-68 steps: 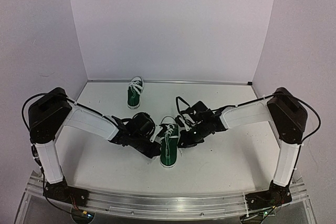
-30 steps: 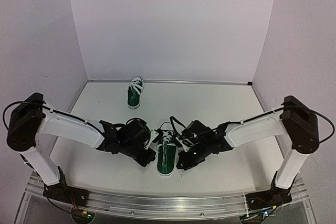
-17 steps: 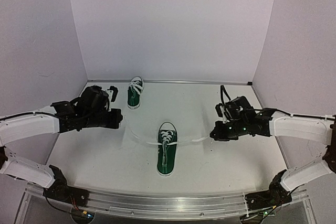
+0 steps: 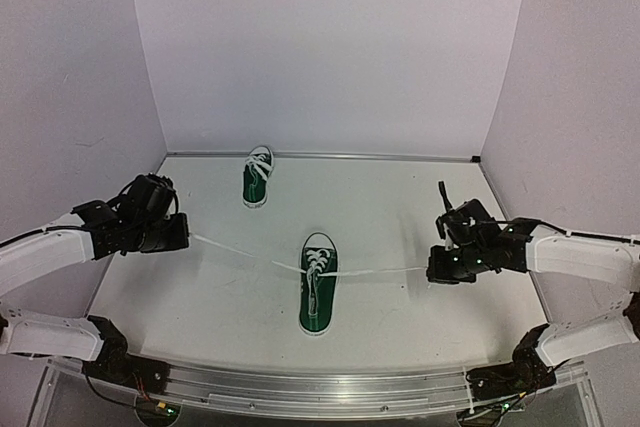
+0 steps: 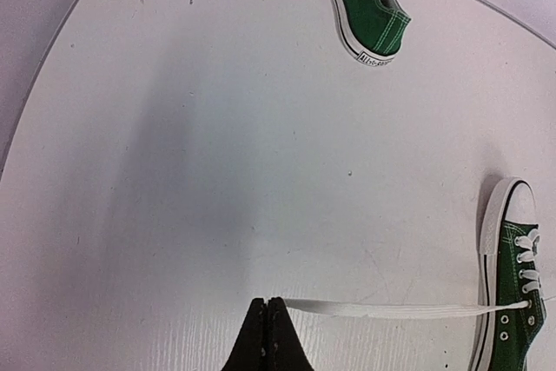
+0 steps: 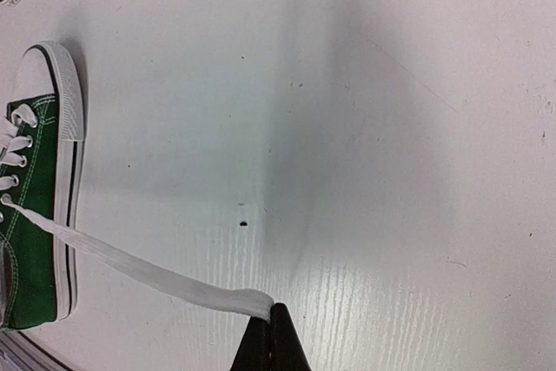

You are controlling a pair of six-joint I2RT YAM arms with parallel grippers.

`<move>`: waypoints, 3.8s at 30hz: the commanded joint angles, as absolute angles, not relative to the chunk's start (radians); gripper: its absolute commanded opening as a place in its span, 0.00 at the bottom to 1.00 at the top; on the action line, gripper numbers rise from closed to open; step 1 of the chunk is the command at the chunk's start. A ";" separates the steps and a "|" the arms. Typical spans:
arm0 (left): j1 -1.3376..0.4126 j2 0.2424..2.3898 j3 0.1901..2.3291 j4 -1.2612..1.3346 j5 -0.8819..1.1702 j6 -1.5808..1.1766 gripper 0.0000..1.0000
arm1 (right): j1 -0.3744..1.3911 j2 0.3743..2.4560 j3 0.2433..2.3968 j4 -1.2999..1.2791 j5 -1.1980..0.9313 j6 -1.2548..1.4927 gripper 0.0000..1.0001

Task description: Tie the shoes

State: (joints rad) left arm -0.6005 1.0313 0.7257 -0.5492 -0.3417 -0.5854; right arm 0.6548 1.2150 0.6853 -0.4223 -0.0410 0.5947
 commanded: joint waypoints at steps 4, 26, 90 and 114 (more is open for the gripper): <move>-0.583 1.004 0.687 -0.461 -0.250 -0.527 0.00 | 0.645 1.223 0.695 -0.410 -0.035 0.580 0.00; -0.819 0.736 0.508 -0.161 0.217 -0.402 0.00 | 0.883 2.087 1.700 -0.012 -0.554 0.656 0.00; -0.961 1.022 0.645 -0.090 -0.066 -0.451 0.00 | 0.897 2.136 1.769 -0.715 -0.352 0.058 0.01; -0.957 1.539 0.825 0.294 -0.245 -1.061 0.00 | 0.897 1.905 1.441 -0.354 -0.413 0.178 0.00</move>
